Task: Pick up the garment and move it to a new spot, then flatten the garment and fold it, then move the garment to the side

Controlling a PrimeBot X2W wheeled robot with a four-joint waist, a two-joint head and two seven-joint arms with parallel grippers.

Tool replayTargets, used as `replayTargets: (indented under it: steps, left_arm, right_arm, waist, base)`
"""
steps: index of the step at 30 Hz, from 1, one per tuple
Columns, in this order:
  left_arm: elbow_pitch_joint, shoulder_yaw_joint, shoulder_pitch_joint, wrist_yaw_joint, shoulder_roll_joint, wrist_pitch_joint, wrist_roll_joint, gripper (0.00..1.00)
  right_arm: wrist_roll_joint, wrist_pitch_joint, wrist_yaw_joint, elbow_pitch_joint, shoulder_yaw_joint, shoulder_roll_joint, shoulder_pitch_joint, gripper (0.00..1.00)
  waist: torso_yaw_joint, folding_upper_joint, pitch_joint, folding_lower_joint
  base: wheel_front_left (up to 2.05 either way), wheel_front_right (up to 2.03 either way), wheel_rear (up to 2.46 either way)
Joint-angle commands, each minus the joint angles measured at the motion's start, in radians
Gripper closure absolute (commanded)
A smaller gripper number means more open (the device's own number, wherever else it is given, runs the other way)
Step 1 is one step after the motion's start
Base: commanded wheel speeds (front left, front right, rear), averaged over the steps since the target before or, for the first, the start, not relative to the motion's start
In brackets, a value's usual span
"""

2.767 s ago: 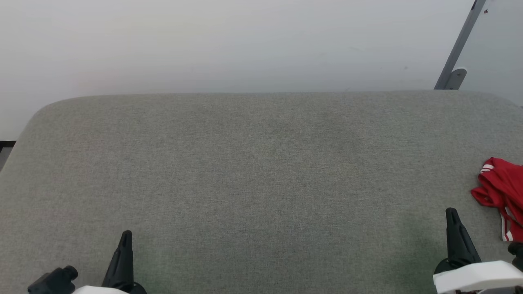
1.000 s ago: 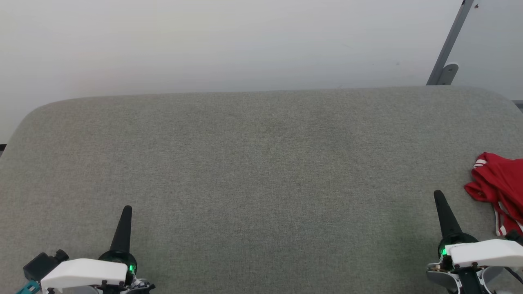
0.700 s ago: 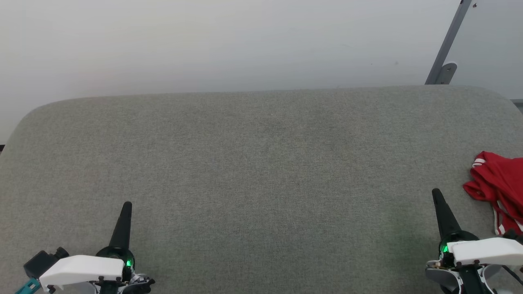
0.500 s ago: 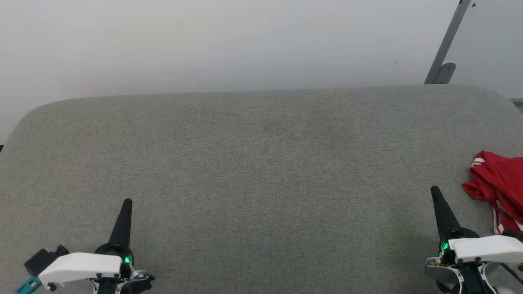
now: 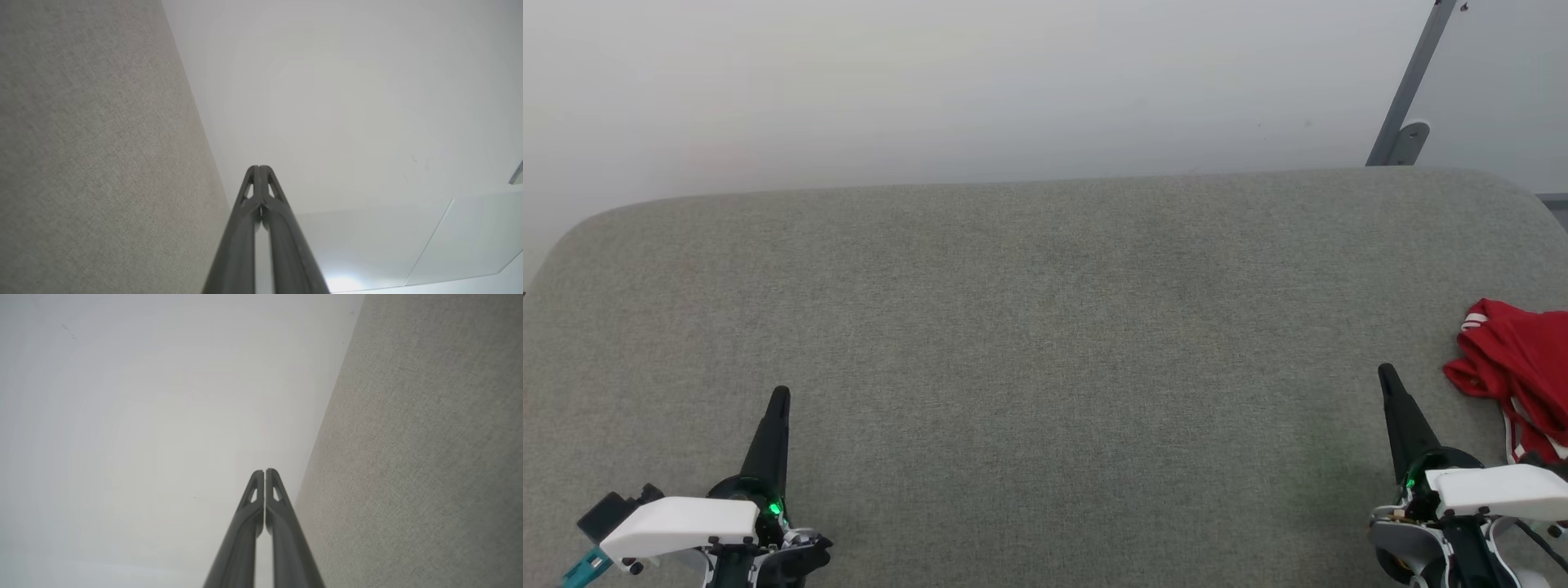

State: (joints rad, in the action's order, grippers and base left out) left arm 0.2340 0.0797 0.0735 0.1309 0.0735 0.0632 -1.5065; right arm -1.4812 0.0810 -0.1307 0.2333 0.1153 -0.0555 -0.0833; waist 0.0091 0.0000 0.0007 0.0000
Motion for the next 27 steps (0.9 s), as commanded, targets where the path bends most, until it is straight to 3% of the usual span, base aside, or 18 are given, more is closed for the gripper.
replayTargets:
  steps: [1,19,27]
  left_arm:
    - [0.000,0.006,0.018,0.000,0.001,0.008,-0.023,1.00]
    - [0.012,0.022,0.042,-0.001,-0.013,0.042,-0.124,1.00]
    - [0.012,0.023,0.041,0.000,-0.014,0.043,-0.119,1.00]
  right_arm:
    - [-0.023,0.007,0.000,0.001,-0.001,0.003,-0.014,1.00]
    - [-0.138,0.037,0.000,0.014,-0.002,0.007,-0.031,1.00]
    - [-0.133,0.036,0.000,0.013,-0.002,0.006,-0.029,1.00]
  waist:
    - [-0.001,0.0000,0.000,0.0000]
    - [-0.009,0.0000,0.002,0.0000]
    - [-0.009,0.0000,0.002,0.0000]
  base:
    - [0.00,0.00,0.00]
    - [0.00,0.00,0.00]
    - [0.00,0.00,0.00]
